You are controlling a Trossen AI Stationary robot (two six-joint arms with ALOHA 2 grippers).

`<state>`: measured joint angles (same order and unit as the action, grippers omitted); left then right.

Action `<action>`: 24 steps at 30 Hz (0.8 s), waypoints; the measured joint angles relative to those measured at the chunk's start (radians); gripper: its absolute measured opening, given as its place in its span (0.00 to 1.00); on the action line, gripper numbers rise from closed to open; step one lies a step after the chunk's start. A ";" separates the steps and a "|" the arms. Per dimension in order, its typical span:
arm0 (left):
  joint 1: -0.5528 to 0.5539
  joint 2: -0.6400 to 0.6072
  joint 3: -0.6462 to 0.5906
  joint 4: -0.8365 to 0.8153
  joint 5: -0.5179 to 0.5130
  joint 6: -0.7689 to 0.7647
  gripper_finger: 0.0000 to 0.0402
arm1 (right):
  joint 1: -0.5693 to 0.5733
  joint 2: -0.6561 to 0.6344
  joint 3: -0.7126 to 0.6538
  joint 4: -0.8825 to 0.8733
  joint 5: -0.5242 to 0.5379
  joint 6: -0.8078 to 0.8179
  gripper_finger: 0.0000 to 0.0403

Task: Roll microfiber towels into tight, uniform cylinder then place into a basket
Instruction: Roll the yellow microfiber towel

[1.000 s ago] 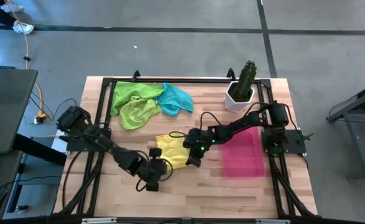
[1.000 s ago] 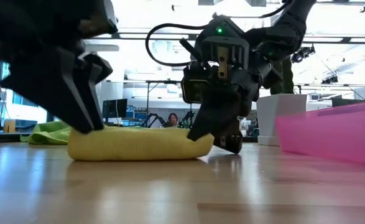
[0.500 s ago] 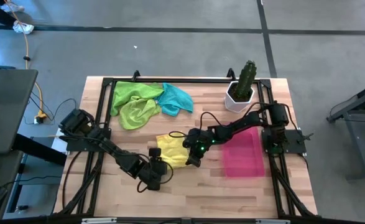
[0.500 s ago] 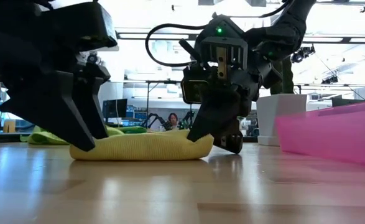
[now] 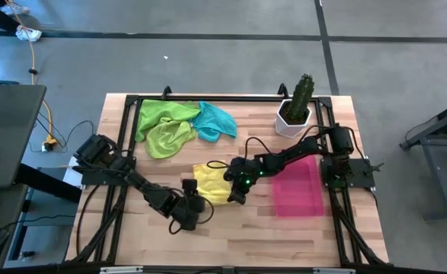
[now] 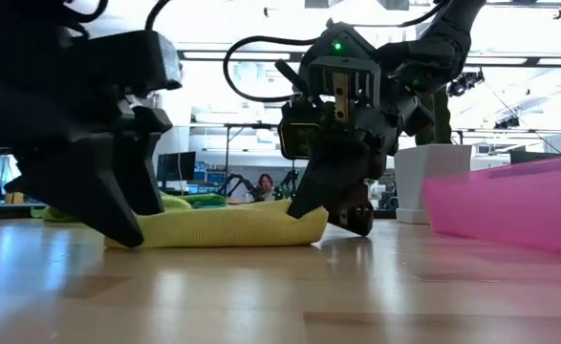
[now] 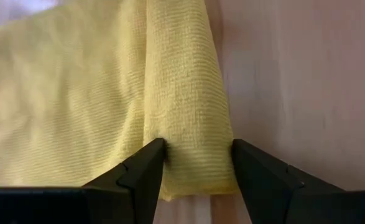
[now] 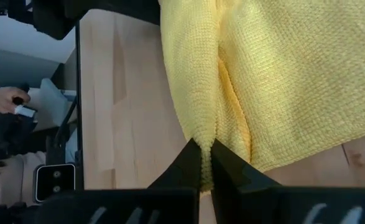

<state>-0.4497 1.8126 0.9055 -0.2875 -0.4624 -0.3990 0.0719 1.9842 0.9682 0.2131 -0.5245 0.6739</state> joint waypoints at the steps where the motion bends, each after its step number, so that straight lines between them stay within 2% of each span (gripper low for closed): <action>1: 0.000 0.005 0.001 0.002 0.006 -0.009 0.45 | 0.000 0.000 0.000 0.001 0.001 -0.001 0.00; 8: -0.002 0.021 0.001 0.007 0.016 -0.149 0.42 | 0.000 0.000 -0.001 0.001 0.001 -0.026 0.00; 12: -0.002 0.021 0.001 0.006 0.053 -0.189 0.29 | 0.000 -0.003 -0.001 0.012 0.002 -0.147 0.04; 17: 0.007 0.021 0.001 0.004 0.079 -0.190 0.08 | -0.005 -0.034 -0.006 -0.002 0.007 -0.287 0.20; 20: 0.012 0.021 0.001 0.002 0.082 -0.192 0.02 | -0.012 -0.067 -0.005 -0.003 -0.009 -0.415 0.29; 24: 0.013 0.021 0.001 0.000 0.087 -0.192 0.04 | 0.014 -0.121 -0.005 -0.013 0.010 -0.740 0.34</action>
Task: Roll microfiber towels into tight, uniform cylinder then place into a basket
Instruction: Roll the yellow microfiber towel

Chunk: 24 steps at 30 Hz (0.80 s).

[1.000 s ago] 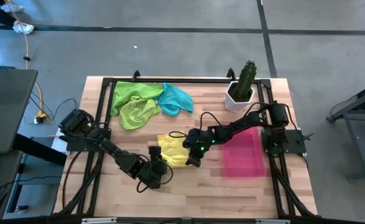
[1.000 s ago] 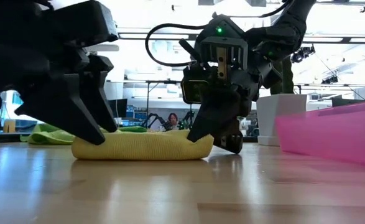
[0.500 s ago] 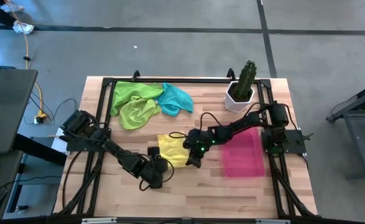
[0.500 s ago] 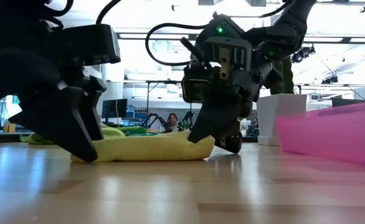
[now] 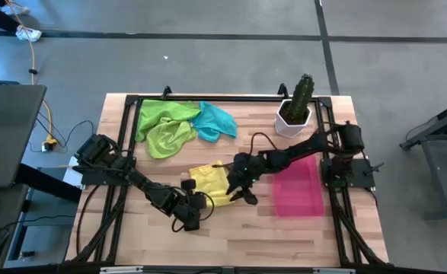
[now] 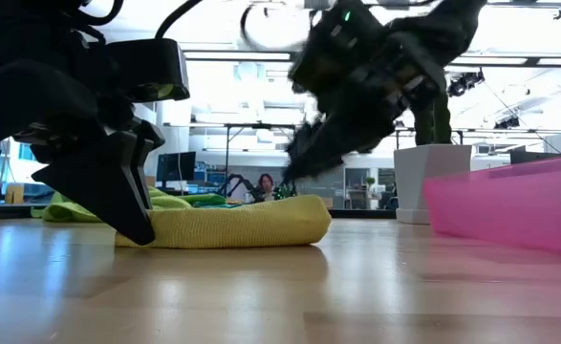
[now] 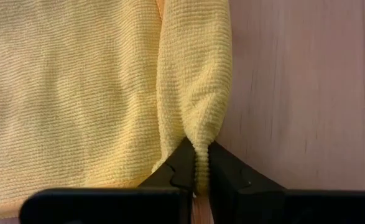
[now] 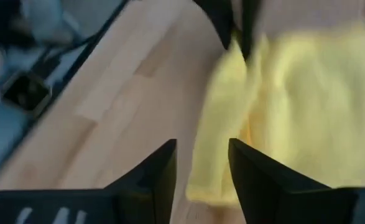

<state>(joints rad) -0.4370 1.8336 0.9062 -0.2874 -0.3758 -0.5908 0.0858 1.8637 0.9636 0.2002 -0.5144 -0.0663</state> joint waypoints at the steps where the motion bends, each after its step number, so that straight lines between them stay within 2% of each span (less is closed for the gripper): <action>1: 0.000 0.000 0.000 0.000 0.002 -0.001 0.04 | 0.022 -0.010 0.001 0.004 0.026 -0.084 0.35; 5: 0.000 0.000 0.000 -0.001 0.006 -0.027 0.03 | 0.117 -0.011 0.002 -0.008 0.204 -0.353 0.35; 7: 0.000 0.000 0.000 -0.001 0.006 -0.032 0.03 | 0.156 0.001 0.002 -0.004 0.338 -0.408 0.35; 10: 0.000 0.000 -0.001 0.000 0.007 -0.034 0.03 | 0.201 0.011 0.002 -0.007 0.463 -0.432 0.35; 15: 0.001 0.000 -0.001 0.001 0.009 -0.035 0.03 | 0.239 0.011 0.002 -0.008 0.486 -0.429 0.35; 21: 0.005 0.000 -0.002 0.004 0.009 -0.065 0.04 | 0.229 0.016 0.003 -0.008 0.590 -0.432 0.35; 24: 0.006 -0.004 -0.003 0.004 0.011 -0.079 0.04 | 0.221 0.037 0.003 -0.007 0.568 -0.432 0.35</action>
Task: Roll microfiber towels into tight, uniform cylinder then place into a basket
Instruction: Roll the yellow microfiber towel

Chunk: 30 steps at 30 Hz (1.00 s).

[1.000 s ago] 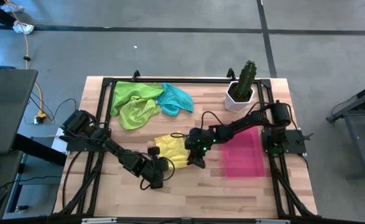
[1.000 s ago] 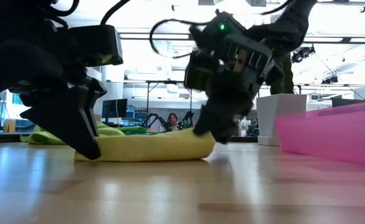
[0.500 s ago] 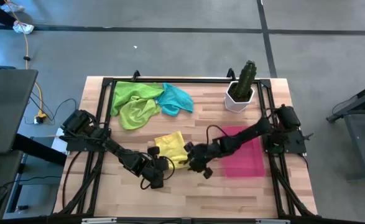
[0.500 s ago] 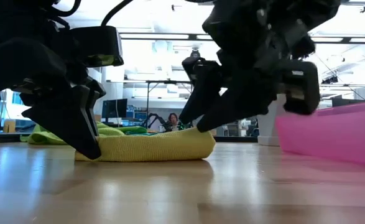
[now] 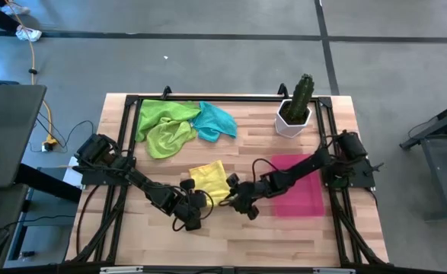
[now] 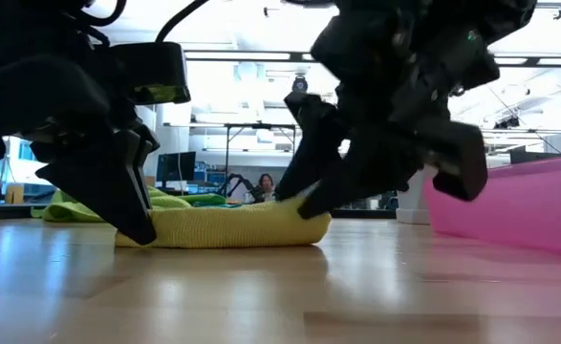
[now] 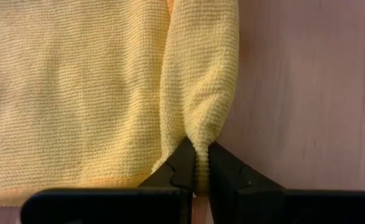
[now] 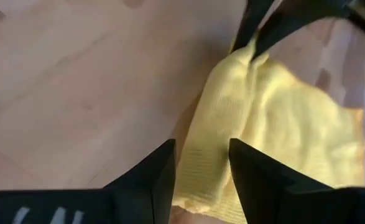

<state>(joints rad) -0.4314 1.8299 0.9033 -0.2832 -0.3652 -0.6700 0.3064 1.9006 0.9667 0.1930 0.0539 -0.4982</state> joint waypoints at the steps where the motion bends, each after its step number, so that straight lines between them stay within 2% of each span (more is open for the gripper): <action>1: 0.000 -0.001 0.000 0.000 0.002 -0.001 0.04 | 0.000 0.009 0.000 -0.001 -0.003 0.000 0.35; 8: 0.001 -0.008 -0.001 0.000 0.006 -0.001 0.04 | 0.002 0.057 0.002 0.014 0.080 0.004 0.35; 11: 0.001 -0.013 -0.001 0.002 0.009 -0.016 0.04 | 0.002 0.062 0.003 0.015 0.084 0.048 0.34; 16: 0.006 -0.013 -0.002 0.054 0.107 -0.109 0.04 | -0.018 0.063 0.003 -0.008 0.055 0.223 0.20; 20: 0.030 -0.014 -0.001 0.080 0.225 -0.171 0.04 | -0.045 0.063 0.004 -0.010 -0.031 0.349 0.04; 27: 0.070 -0.028 0.000 0.080 0.332 -0.177 0.04 | -0.111 0.066 0.002 0.020 -0.308 0.647 0.02; 30: 0.082 -0.045 -0.001 0.073 0.360 -0.176 0.04 | -0.137 0.067 0.002 0.022 -0.388 0.747 0.01</action>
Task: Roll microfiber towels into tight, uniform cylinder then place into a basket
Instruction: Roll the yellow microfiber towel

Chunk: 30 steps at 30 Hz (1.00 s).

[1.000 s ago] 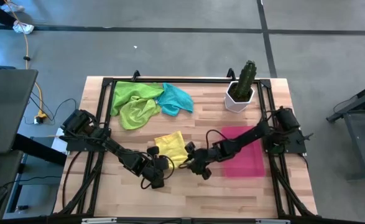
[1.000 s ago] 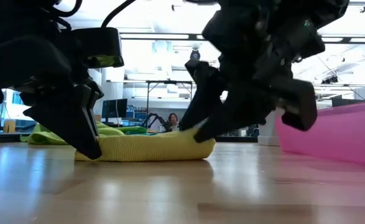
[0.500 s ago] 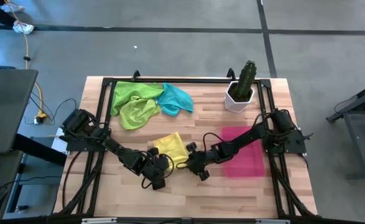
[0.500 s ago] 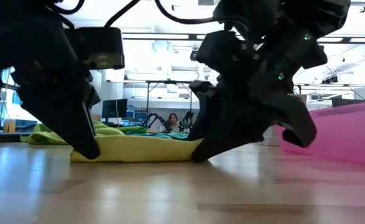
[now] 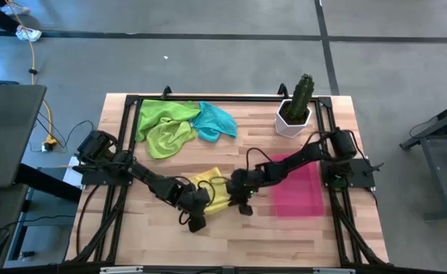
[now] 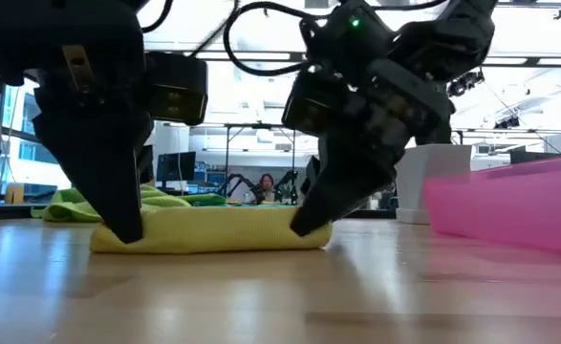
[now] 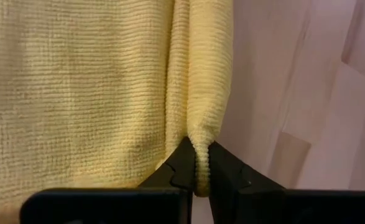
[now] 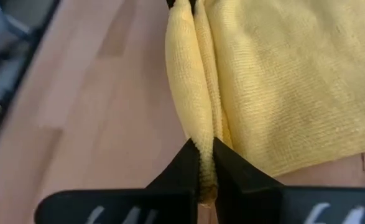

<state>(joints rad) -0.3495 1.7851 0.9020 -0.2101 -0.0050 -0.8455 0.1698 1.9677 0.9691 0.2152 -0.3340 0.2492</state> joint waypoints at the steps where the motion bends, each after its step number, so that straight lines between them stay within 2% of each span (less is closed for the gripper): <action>1: 0.003 -0.009 -0.002 -0.006 0.008 0.000 0.04 | -0.008 0.000 0.000 0.005 -0.016 0.038 0.01; 7: 0.018 -0.042 -0.001 -0.046 0.034 -0.051 0.04 | -0.046 0.001 0.017 0.005 -0.105 0.265 0.01; 16: 0.028 -0.047 -0.001 -0.119 0.036 -0.194 0.04 | -0.047 0.085 0.128 -0.101 -0.073 0.325 0.01; 19: 0.027 -0.048 0.000 -0.146 0.039 -0.237 0.04 | -0.048 0.110 0.156 -0.108 -0.074 0.269 0.01; 23: 0.027 -0.047 0.003 -0.177 0.038 -0.293 0.04 | -0.044 0.103 0.171 -0.119 -0.062 0.089 0.05; 27: 0.027 -0.047 0.002 -0.184 0.034 -0.295 0.04 | -0.037 0.068 0.186 -0.169 -0.043 -0.052 0.19; 30: 0.027 -0.048 0.002 -0.188 0.034 -0.284 0.04 | -0.037 0.032 0.213 -0.283 -0.042 -0.133 0.31</action>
<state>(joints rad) -0.3225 1.7374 0.9039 -0.3985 0.0288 -1.1299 0.1329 1.9998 1.1818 -0.0678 -0.3763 0.1161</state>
